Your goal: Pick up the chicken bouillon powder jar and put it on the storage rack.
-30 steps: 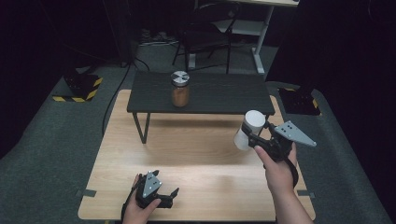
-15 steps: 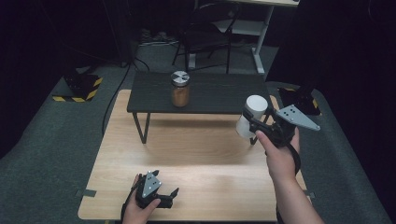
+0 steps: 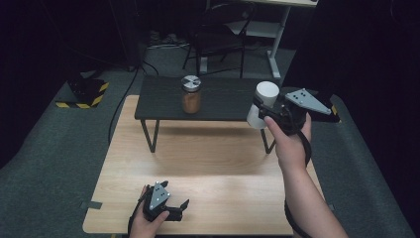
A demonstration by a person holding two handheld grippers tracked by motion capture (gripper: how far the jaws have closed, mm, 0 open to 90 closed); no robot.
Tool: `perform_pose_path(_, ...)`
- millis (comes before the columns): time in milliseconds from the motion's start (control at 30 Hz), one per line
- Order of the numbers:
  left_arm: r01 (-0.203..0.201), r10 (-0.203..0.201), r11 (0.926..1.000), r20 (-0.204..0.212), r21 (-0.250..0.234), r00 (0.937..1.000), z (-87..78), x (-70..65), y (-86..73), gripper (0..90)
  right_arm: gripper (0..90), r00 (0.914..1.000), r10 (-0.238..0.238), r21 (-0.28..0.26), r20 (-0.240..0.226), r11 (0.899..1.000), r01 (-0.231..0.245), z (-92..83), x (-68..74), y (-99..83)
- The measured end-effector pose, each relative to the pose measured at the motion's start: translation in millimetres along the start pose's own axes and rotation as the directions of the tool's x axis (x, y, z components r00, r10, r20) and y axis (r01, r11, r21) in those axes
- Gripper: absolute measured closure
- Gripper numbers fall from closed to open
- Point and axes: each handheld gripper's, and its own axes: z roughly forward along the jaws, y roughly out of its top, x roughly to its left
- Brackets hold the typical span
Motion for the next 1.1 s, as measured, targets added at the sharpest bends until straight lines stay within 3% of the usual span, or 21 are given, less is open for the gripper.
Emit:
perform_pose_path(133,0.005,-0.005,1.0,0.001,-0.002,1.0,-0.3,0.4,-0.5,0.5,33.8,0.9998,0.015,0.007,0.012,1.0,-0.015,13.5,1.4,5.5)
perform_pose_path(367,0.01,-0.01,0.9999,0.005,-0.005,0.9999,-0.6,1.6,-1.0,0.5,33.8,0.9994,-0.003,0.021,0.034,1.0,0.002,37.3,2.8,9.9)
perform_pose_path(1100,0.023,-0.022,0.9997,0.015,-0.012,0.9996,-1.9,3.7,-2.9,0.4,33.8,0.9984,-0.005,0.049,0.056,0.999,0.002,82.7,6.8,7.4)
